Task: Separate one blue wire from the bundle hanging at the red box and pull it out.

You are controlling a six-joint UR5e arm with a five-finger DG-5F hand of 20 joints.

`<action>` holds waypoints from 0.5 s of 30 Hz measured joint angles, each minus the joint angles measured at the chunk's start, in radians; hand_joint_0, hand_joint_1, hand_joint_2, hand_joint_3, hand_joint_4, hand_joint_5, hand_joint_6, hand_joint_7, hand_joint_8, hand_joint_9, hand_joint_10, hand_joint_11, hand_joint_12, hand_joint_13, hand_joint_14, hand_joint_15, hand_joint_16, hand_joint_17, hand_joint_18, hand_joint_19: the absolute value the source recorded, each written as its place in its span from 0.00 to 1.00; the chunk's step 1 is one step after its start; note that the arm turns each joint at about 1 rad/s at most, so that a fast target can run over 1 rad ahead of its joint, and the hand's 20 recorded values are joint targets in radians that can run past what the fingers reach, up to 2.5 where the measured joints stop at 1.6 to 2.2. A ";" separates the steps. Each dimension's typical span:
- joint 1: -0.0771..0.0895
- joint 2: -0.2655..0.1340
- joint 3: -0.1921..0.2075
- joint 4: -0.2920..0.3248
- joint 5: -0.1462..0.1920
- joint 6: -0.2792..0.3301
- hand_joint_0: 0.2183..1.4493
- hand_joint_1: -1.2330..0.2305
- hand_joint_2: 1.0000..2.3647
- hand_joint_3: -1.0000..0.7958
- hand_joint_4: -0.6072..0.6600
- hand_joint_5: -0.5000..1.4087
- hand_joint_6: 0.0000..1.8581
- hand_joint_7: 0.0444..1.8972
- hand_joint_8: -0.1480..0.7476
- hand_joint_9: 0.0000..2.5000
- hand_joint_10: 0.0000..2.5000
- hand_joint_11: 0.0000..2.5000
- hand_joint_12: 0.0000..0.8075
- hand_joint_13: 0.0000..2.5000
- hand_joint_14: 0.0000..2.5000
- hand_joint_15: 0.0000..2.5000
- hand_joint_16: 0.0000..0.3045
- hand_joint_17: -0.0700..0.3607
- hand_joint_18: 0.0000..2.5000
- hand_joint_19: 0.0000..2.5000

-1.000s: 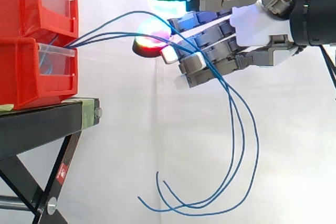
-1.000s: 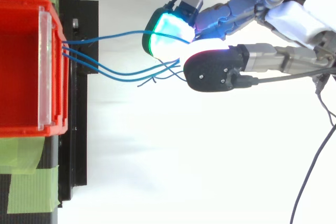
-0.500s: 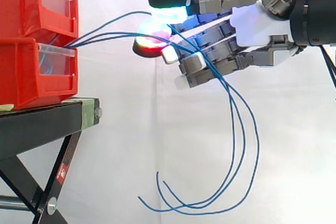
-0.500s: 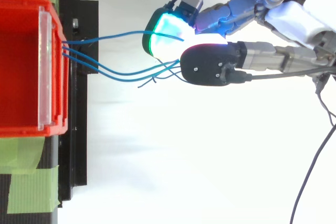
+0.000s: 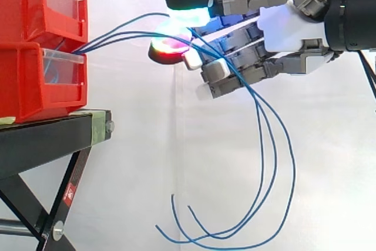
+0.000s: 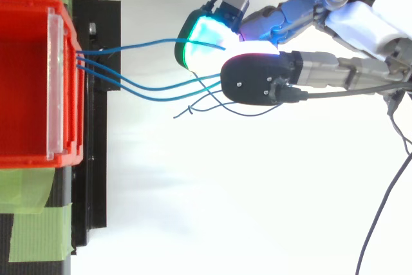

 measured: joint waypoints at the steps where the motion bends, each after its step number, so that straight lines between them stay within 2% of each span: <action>1: 0.000 0.000 0.000 0.000 0.000 0.000 0.31 0.34 0.01 0.51 0.49 0.18 0.47 0.45 0.56 0.40 0.01 0.41 0.60 0.38 0.01 0.46 0.18 0.45 0.29 0.16; 7: 0.000 0.000 0.000 0.000 0.000 0.000 0.31 0.33 0.01 0.52 0.47 0.19 0.47 0.47 0.56 0.38 0.01 0.40 0.60 0.29 0.01 0.32 0.19 0.46 0.26 0.14; 15: 0.000 0.000 0.000 0.000 0.000 0.000 0.31 0.32 0.01 0.52 0.46 0.19 0.46 0.48 0.55 0.33 0.01 0.34 0.56 0.19 0.01 0.22 0.20 0.48 0.19 0.10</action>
